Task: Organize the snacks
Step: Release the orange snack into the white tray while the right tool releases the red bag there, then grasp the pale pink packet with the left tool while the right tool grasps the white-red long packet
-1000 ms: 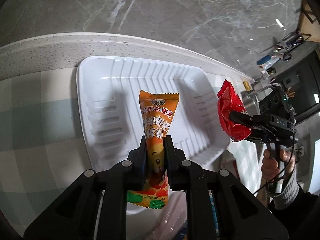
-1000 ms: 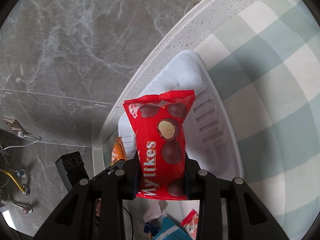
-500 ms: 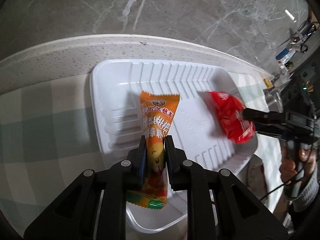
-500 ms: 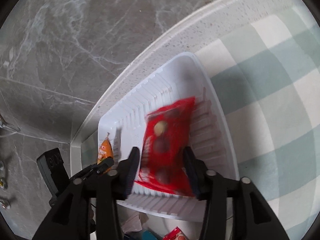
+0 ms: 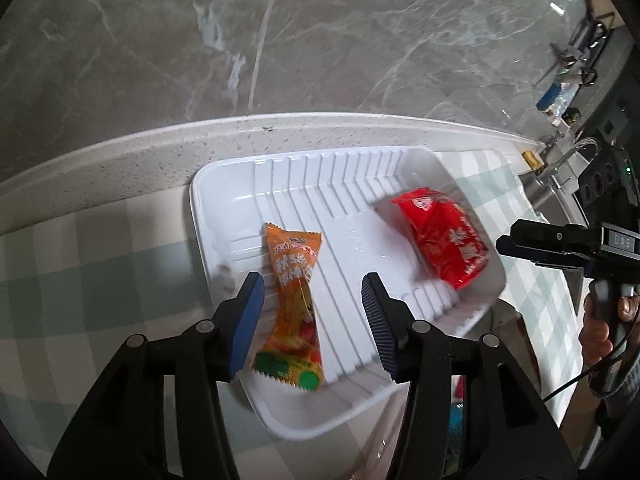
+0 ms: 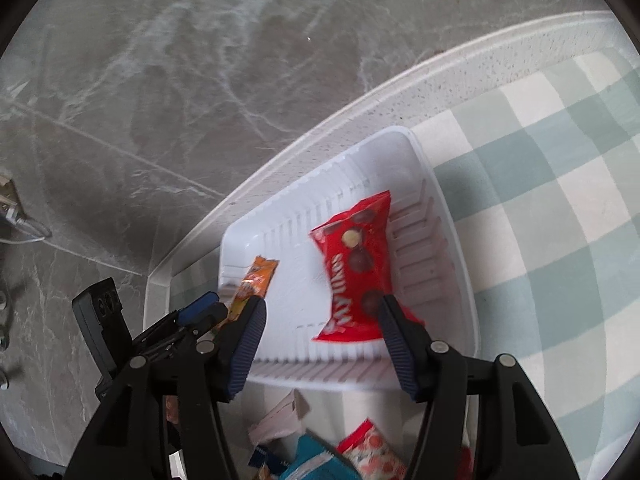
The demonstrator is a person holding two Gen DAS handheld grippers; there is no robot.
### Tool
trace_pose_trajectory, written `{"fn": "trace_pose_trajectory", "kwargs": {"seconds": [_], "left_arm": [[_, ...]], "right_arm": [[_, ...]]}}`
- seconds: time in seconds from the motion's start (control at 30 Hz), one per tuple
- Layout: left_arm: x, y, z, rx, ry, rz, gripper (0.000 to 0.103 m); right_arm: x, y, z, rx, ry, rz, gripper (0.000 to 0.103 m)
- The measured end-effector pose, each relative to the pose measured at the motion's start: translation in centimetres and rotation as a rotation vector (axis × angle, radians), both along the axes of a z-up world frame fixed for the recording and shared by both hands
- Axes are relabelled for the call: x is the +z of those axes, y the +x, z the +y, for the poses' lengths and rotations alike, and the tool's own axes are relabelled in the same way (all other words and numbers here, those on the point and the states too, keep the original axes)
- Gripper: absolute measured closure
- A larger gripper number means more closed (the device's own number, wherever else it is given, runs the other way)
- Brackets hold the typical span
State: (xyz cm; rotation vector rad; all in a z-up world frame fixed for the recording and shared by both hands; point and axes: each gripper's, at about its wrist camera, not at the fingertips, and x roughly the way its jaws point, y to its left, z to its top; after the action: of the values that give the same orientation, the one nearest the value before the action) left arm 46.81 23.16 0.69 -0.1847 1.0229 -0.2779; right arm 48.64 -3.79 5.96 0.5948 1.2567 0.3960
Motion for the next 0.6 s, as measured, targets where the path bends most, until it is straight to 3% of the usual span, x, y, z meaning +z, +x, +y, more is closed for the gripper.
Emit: {"fn": "trace_pose_trajectory", "kwargs": {"seconds": [0.33, 0.6], "left_arm": [[2.7, -5.8, -0.8, -0.077, 0.036, -0.035, 0.054], [2.3, -10.2, -2.9, -0.158, 0.037, -0.010, 0.054]], "right_arm": [[4.0, -4.6, -0.6, 0.014, -0.044, -0.071, 0.040], [3.7, -9.1, -2.1, 0.001, -0.115, -0.060, 0.039]]}}
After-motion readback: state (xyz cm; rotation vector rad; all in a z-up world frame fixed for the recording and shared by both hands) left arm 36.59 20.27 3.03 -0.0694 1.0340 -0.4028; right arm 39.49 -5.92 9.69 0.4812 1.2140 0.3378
